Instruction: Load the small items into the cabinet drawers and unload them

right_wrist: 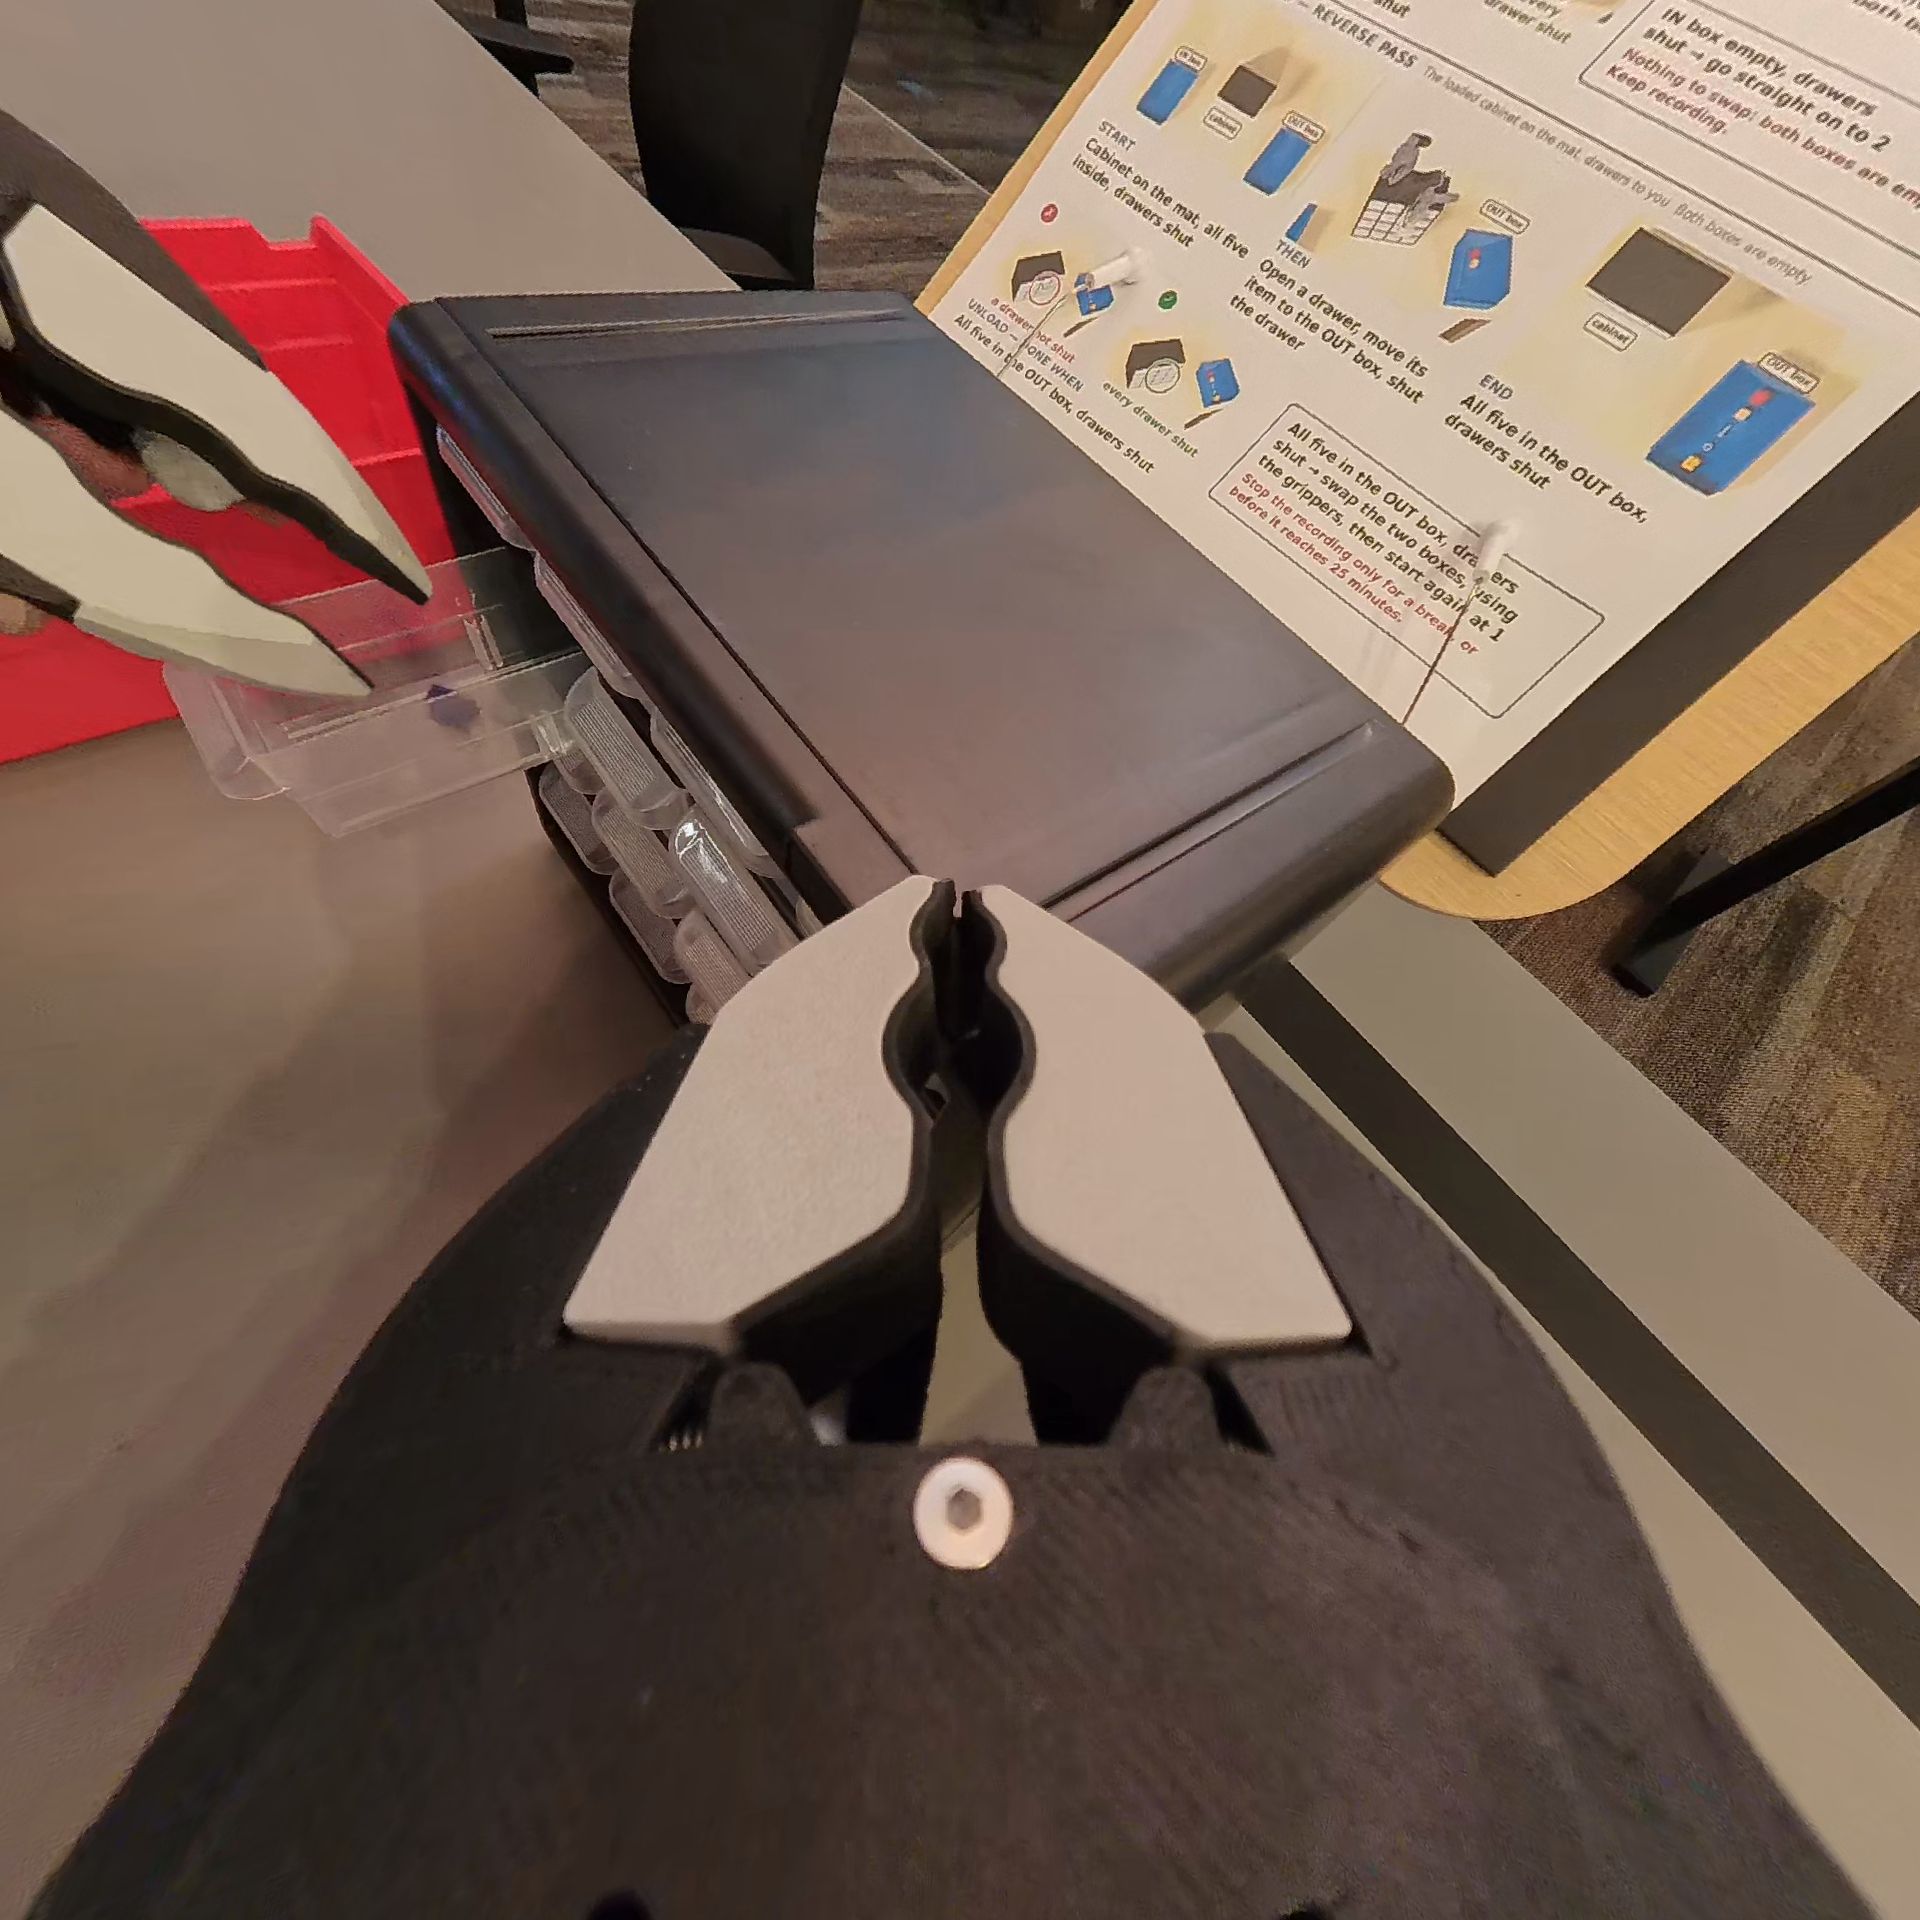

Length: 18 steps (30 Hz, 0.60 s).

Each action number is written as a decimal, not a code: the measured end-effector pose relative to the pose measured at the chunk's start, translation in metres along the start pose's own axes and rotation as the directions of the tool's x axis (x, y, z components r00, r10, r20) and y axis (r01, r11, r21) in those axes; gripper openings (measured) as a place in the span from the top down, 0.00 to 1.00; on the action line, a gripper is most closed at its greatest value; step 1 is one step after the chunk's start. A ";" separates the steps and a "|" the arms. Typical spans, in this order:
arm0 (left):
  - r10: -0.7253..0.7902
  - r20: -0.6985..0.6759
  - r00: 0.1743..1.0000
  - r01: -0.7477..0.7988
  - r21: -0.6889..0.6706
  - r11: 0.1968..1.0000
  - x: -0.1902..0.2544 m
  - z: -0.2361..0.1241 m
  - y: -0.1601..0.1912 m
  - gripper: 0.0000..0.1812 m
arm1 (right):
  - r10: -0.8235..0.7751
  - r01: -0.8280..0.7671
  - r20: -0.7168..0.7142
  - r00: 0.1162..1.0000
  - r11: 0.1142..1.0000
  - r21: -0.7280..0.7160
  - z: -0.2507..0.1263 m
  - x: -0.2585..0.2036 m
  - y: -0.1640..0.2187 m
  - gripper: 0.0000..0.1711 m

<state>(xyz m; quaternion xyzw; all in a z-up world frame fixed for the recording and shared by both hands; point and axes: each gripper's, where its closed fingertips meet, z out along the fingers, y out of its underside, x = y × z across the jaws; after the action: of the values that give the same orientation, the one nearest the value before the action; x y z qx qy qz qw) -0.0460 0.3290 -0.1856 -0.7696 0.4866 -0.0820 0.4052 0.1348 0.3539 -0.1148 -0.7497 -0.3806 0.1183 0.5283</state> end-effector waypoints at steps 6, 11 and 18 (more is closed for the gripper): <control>0.025 0.007 1.000 -0.026 0.078 0.997 0.002 -0.015 -0.002 0.67 | 0.001 -0.001 0.000 1.000 1.000 0.000 0.000 0.000 0.000 0.99; 0.055 0.002 0.998 -0.055 0.072 0.996 0.000 -0.021 0.011 0.57 | 0.000 0.000 -0.002 1.000 1.000 -0.003 0.000 0.000 0.000 0.99; 0.063 -0.044 0.997 -0.061 0.054 0.997 -0.002 -0.026 0.019 0.54 | -0.001 0.001 -0.004 1.000 1.000 -0.004 0.000 0.000 0.000 0.99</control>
<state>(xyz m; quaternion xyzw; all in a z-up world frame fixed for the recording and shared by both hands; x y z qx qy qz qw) -0.0739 0.3126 -0.1815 -0.7412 0.5170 -0.0999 0.4163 0.1348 0.3539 -0.1147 -0.7507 -0.3803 0.1157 0.5276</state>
